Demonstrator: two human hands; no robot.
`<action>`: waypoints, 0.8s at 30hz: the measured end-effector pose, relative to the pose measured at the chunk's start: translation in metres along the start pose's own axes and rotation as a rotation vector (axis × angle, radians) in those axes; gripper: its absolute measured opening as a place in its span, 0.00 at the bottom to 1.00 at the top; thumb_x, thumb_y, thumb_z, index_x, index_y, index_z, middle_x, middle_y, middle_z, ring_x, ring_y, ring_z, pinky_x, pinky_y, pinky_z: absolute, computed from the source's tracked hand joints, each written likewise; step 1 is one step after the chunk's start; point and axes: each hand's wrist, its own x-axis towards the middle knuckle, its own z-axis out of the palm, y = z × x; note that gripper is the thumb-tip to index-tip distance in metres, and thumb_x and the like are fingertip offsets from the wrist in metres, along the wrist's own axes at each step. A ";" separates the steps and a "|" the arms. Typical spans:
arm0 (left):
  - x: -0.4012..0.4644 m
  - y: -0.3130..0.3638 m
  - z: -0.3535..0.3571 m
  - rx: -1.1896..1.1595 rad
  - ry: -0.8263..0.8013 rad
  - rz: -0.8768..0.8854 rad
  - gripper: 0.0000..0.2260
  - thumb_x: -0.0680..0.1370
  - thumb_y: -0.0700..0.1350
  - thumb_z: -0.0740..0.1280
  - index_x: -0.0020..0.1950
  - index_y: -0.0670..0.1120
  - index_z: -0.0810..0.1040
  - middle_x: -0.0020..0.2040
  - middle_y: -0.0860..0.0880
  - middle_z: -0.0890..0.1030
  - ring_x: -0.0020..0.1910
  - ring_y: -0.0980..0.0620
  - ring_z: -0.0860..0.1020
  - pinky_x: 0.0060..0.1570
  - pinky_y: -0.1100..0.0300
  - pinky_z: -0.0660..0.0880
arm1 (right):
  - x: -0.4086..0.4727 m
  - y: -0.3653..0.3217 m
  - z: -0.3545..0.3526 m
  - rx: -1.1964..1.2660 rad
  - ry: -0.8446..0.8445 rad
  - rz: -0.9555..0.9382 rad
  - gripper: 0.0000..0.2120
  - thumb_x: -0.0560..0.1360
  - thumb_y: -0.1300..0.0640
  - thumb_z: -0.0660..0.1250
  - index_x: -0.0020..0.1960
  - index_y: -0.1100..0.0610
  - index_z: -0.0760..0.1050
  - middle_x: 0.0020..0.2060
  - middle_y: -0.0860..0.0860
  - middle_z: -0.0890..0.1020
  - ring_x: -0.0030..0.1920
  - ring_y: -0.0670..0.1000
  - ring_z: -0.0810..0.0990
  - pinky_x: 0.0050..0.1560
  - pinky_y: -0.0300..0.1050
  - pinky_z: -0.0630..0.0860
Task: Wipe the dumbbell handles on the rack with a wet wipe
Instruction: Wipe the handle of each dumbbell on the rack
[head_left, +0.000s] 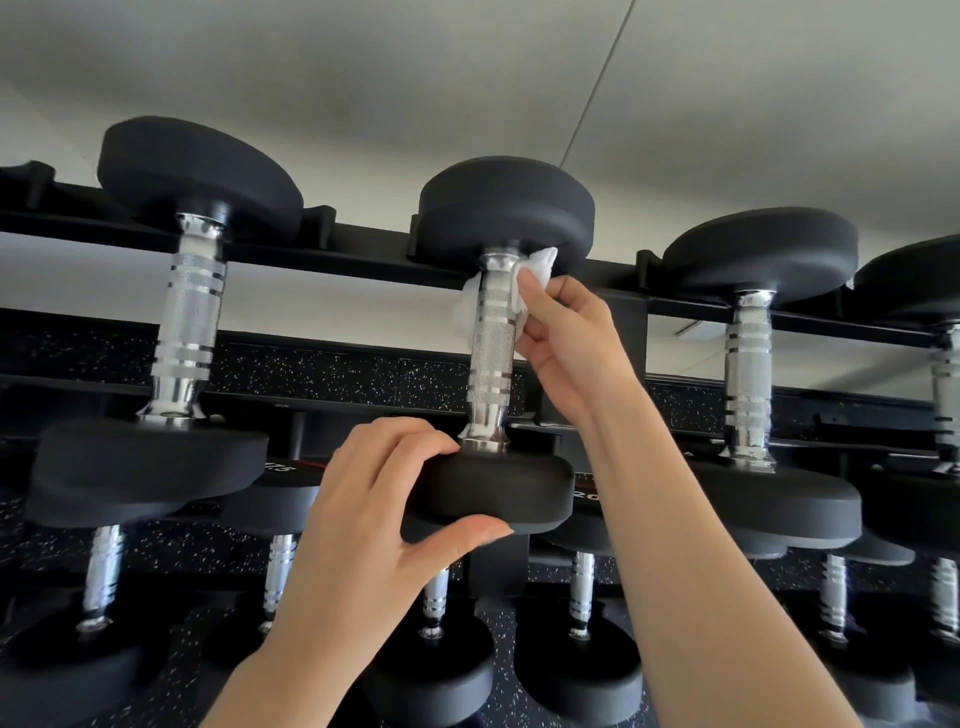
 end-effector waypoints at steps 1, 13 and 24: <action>0.000 0.000 0.000 -0.002 0.003 -0.004 0.23 0.71 0.65 0.65 0.53 0.47 0.76 0.54 0.57 0.72 0.54 0.55 0.73 0.54 0.57 0.70 | -0.001 0.001 -0.003 0.006 -0.032 0.014 0.07 0.77 0.61 0.64 0.41 0.59 0.70 0.37 0.56 0.80 0.36 0.50 0.80 0.43 0.45 0.80; -0.001 0.002 0.002 0.002 0.010 -0.032 0.23 0.69 0.62 0.68 0.53 0.45 0.77 0.53 0.57 0.72 0.53 0.54 0.73 0.56 0.63 0.67 | -0.011 0.014 -0.010 -0.015 -0.118 0.053 0.06 0.79 0.63 0.59 0.44 0.61 0.71 0.33 0.52 0.82 0.34 0.48 0.81 0.40 0.44 0.81; -0.001 0.002 0.000 0.013 0.001 -0.027 0.23 0.70 0.63 0.66 0.53 0.46 0.77 0.53 0.57 0.71 0.53 0.54 0.73 0.54 0.62 0.68 | -0.033 0.021 -0.021 -0.190 -0.156 0.047 0.07 0.77 0.66 0.62 0.41 0.60 0.69 0.34 0.56 0.83 0.36 0.53 0.82 0.42 0.47 0.81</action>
